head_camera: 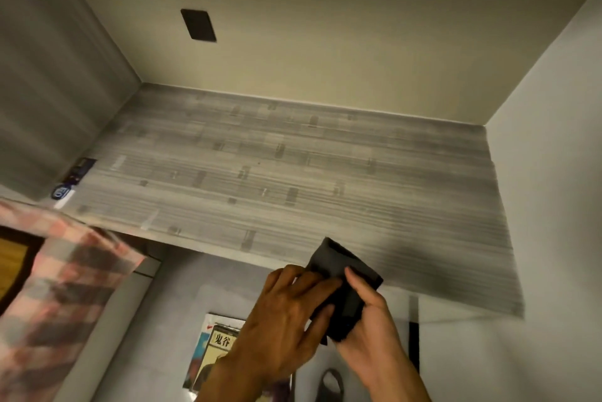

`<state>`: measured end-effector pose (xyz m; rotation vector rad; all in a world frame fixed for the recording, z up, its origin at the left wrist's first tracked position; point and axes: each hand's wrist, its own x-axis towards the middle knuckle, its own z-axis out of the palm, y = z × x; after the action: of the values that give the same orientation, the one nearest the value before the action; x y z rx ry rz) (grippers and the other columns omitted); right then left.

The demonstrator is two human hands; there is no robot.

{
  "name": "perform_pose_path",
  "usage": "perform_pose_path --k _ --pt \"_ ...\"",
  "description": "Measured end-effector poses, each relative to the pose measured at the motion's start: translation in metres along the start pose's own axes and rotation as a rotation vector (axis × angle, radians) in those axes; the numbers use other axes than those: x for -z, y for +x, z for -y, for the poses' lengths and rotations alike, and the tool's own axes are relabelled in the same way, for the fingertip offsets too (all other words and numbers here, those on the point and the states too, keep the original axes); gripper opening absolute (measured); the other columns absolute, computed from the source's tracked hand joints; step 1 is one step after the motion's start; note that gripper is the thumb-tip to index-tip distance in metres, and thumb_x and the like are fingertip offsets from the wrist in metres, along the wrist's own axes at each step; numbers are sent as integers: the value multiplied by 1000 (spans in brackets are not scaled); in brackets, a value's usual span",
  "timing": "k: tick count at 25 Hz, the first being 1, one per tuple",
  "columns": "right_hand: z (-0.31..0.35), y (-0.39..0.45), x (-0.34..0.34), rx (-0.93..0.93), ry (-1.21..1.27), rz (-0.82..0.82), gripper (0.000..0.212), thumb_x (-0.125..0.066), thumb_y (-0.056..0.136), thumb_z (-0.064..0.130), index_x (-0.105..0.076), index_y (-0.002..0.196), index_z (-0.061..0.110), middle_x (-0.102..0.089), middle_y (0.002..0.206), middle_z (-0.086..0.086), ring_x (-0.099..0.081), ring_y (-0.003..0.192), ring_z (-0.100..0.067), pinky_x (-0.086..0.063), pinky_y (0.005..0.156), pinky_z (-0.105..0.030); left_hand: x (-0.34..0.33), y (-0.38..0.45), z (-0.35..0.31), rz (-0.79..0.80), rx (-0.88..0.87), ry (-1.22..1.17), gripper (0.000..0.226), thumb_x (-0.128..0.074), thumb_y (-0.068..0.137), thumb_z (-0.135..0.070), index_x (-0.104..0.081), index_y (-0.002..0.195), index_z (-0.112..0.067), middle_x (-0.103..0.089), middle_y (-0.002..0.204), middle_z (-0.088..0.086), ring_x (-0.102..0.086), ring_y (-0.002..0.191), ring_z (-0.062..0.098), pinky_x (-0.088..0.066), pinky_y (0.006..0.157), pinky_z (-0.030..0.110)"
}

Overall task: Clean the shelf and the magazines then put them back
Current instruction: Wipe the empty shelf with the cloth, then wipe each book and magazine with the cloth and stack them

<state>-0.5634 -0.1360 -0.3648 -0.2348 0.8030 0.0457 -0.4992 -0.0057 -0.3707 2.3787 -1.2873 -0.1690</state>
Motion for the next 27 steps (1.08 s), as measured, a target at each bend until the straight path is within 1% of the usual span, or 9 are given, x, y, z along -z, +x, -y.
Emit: perform_pose_path --k 3,6,10,14,16,19,21,24,27 --pt "-26 1 1 -3 -91 -20 37 -54 93 27 -63 121 5 -67 114 -22 -68 102 -33 -56 79 -42 -10 -22 8 58 57 37 51 -54 84 -41 -47 134 -35 -50 125 -9 -44 113 14 -41 95 28" --pt "-65 6 6 -15 -136 -57 39 -59 90 24 -62 124 5 -66 117 -22 -65 108 -35 -49 93 -45 -14 -60 20 67 127 30 64 -57 75 -47 -43 136 -33 -47 136 -10 -38 123 12 -35 101 30" --pt "-146 9 -2 -50 -135 -54 35 -59 89 16 -63 121 3 -67 114 -23 -67 103 -36 -50 86 -45 -12 -135 53 27 240 -48 69 -60 77 -49 -43 141 -28 -45 144 -13 -31 132 6 -24 105 25" --pt "-262 5 -14 -50 -102 -97 34 -63 87 16 -65 119 3 -68 112 -23 -67 102 -37 -51 89 -47 16 -238 109 71 257 -149 67 -40 87 -55 -21 149 -38 -11 149 -28 -5 139 -6 -8 115 19" --pt "-294 1 -6 -51 -115 -145 33 -63 87 17 -66 117 3 -69 109 -23 -67 100 -38 -48 94 -51 20 -269 122 84 234 -180 62 -37 89 -55 -17 146 -43 -11 146 -31 -8 134 -9 -7 114 15" --pt "-382 -26 -3 2 2 -230 30 -56 91 15 -64 118 2 -69 105 -26 -70 91 -38 -51 80 -49 41 -349 144 191 168 -259 58 -48 93 -47 -16 141 -49 -5 140 -40 -5 128 -20 -4 111 8" --pt "-420 -40 7 27 92 -260 32 -52 94 18 -61 122 5 -68 108 -26 -67 98 -39 -55 70 -47 38 -382 151 237 154 -297 55 -51 95 -44 -13 134 -55 0 132 -47 -3 122 -27 3 104 0" --pt "-449 -55 29 93 184 -300 35 -51 95 25 -59 123 5 -67 112 -25 -67 100 -41 -59 64 -43 26 -409 147 289 190 -463 44 -50 96 -42 -26 129 -58 -14 135 -48 -13 131 -20 -9 111 5" --pt "-468 -68 37 113 245 -366 37 -50 93 28 -62 105 -5 -64 104 -26 -64 90 -40 -54 57 -37 16 -428 141 336 287 -624 32 -49 95 -46 -35 118 -64 -28 135 -43 -28 129 -16 -24 114 13"
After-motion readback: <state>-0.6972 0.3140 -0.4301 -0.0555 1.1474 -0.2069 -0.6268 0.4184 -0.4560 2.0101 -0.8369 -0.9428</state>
